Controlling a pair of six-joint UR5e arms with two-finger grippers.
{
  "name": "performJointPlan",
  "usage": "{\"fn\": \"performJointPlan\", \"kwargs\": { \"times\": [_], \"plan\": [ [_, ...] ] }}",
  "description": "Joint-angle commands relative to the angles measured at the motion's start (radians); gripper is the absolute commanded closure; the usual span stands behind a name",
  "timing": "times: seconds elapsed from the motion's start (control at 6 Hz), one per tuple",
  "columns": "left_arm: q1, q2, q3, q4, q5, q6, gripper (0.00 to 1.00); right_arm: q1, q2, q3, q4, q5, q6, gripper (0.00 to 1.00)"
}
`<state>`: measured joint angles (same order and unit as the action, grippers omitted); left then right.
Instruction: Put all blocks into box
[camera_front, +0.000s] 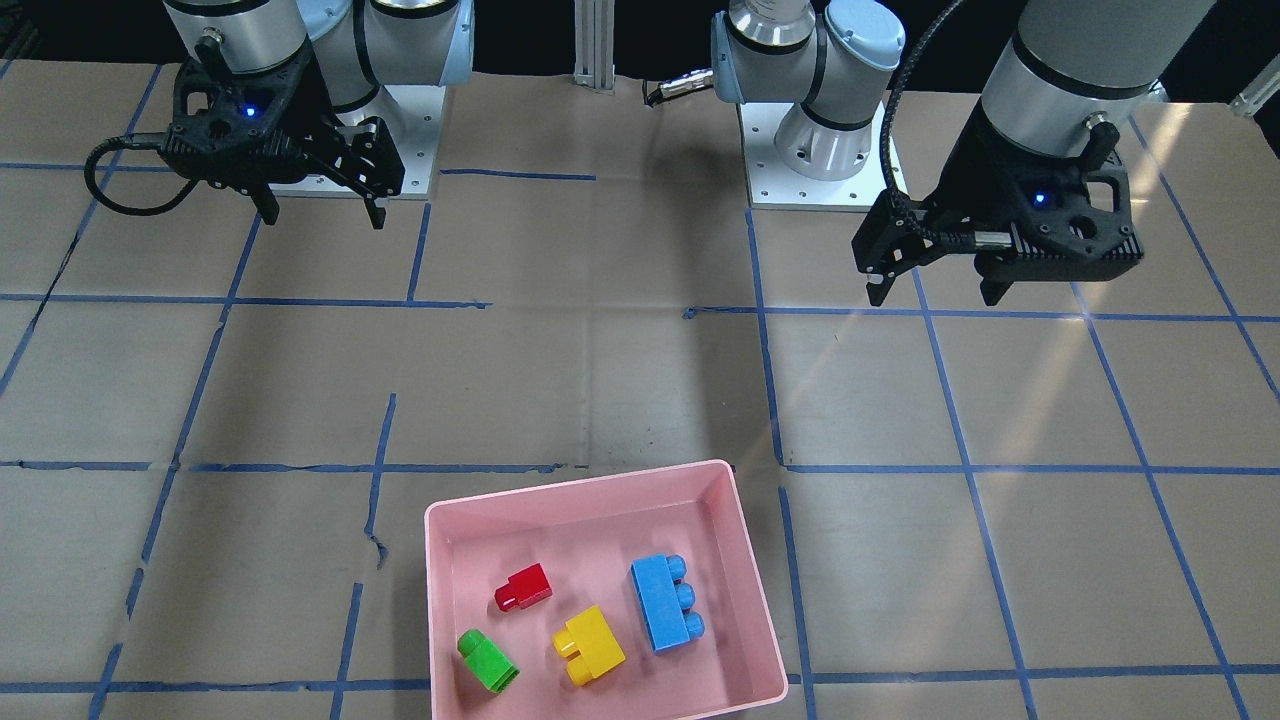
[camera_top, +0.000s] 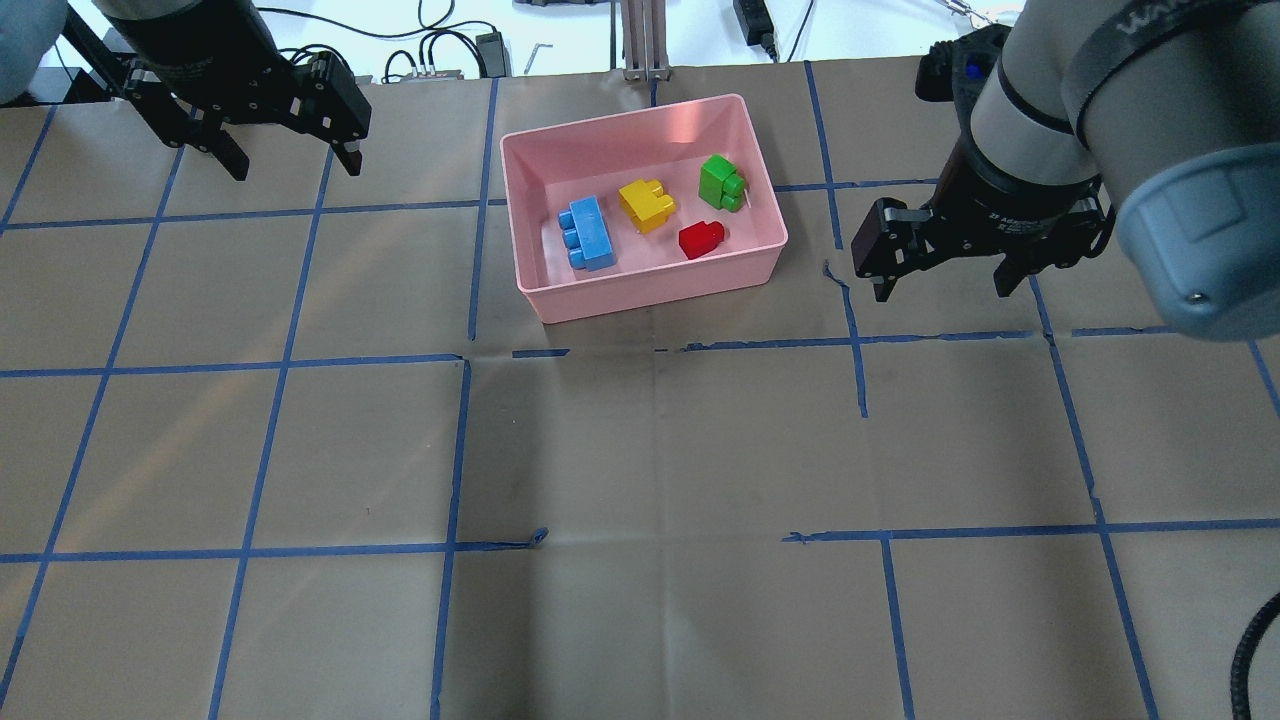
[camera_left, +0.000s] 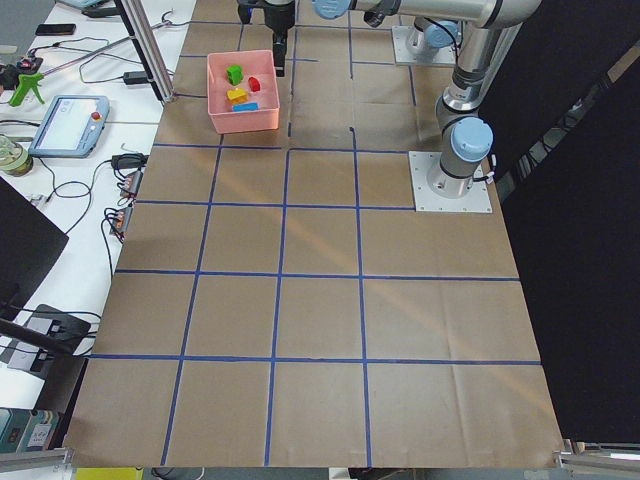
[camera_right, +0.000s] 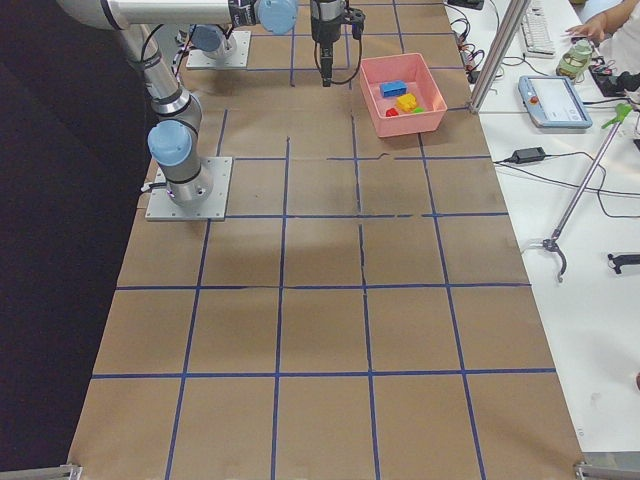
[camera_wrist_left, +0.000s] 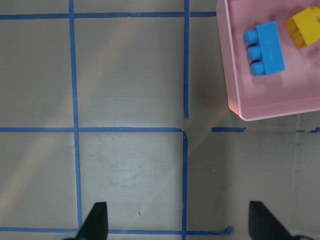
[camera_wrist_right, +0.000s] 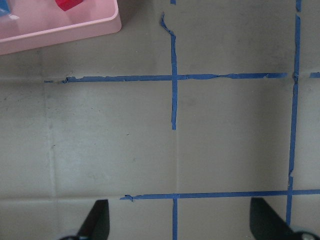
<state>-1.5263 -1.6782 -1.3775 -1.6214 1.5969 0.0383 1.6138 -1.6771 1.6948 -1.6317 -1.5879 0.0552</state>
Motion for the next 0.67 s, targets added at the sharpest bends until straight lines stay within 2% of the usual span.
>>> {"fn": "performJointPlan", "kwargs": {
  "times": [0.0, 0.5],
  "plan": [
    [0.0, -0.002, 0.0, 0.002, 0.0, 0.0, 0.01, 0.0, 0.042, -0.052, 0.0, 0.002, 0.0, 0.01],
    [0.0, 0.0, 0.0, 0.002, -0.002, 0.0, 0.01, 0.0, 0.059, -0.063, 0.003, -0.001, 0.0, 0.01]
  ]
}}
